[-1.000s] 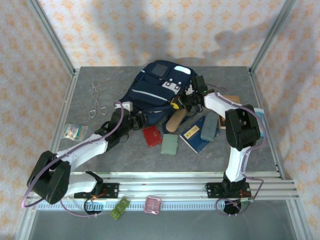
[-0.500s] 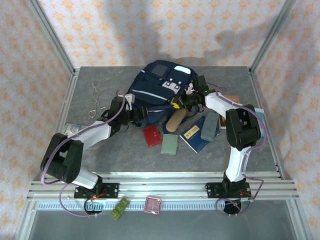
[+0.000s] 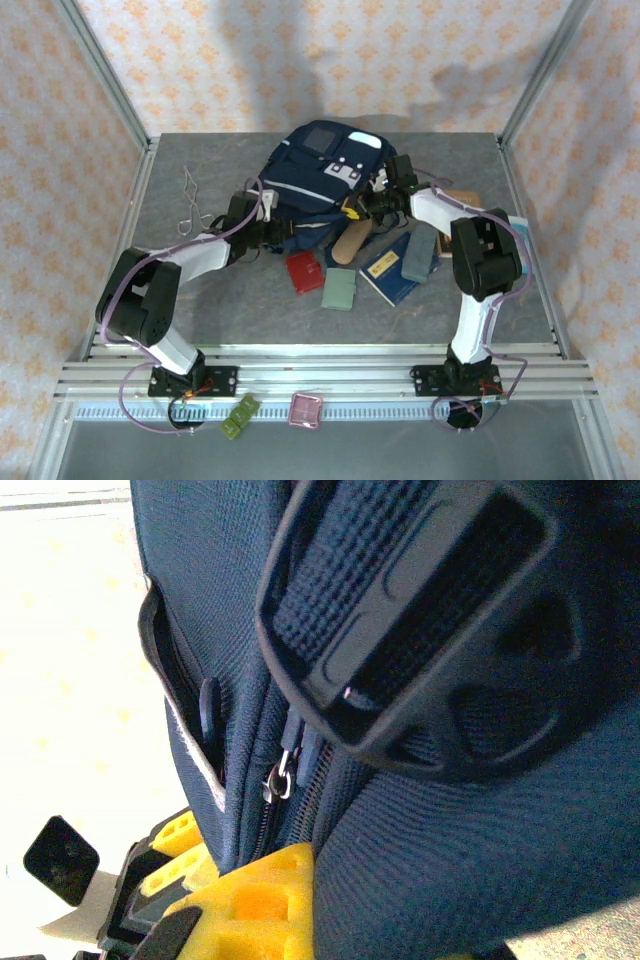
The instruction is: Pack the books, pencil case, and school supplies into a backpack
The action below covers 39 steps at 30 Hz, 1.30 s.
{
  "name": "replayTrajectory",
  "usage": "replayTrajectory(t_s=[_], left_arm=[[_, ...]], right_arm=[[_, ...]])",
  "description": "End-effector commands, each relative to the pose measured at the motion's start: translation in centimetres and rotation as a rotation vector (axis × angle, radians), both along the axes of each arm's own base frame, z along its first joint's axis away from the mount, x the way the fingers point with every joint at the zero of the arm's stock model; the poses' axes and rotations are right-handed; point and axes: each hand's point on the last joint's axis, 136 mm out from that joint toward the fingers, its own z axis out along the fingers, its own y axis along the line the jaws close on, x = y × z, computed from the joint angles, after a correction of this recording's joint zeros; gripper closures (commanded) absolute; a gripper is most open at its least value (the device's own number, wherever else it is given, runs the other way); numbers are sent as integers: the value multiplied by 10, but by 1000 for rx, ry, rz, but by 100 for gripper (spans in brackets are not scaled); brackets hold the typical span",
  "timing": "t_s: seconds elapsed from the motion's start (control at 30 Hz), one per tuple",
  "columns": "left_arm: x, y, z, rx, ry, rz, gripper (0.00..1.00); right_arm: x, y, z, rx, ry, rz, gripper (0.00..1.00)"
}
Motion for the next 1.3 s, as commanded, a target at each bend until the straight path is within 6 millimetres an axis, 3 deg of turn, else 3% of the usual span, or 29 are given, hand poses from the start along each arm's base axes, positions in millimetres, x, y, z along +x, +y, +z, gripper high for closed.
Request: replayTrajectory(t_s=[0.0, 0.13, 0.23, 0.27, 0.33, 0.37, 0.5, 0.63, 0.8, 1.1, 1.27], left_arm=[[8, -3, 12, -6, -51, -4, 82], [9, 0, 15, -1, -61, 13, 100], [4, 3, 14, 7, -55, 21, 100], [2, 4, 12, 13, -54, 24, 99], [-1, 8, 7, 32, -47, 40, 79], [-3, 8, 4, 37, -40, 38, 75], [-10, 3, -11, 41, -1, 25, 73], [-15, 0, -14, 45, -10, 35, 79], [-25, 7, -20, 62, 12, 57, 98], [-23, 52, 1, 256, -1, 215, 100], [-17, 74, 28, 388, -22, 282, 100]], right_arm=[[9, 10, 42, 85, -134, 31, 100], [9, 10, 41, 82, -132, 30, 100], [10, 10, 41, 83, -130, 29, 100], [10, 11, 43, 86, -134, 29, 100], [12, 11, 45, 89, -139, 25, 100], [13, 11, 47, 92, -141, 24, 100], [15, 12, 52, 100, -149, 20, 100], [15, 11, 51, 98, -145, 16, 100], [15, 11, 51, 96, -146, 12, 100], [18, 0, 50, 64, -164, -12, 100], [18, -14, 40, -20, -178, -45, 100]])
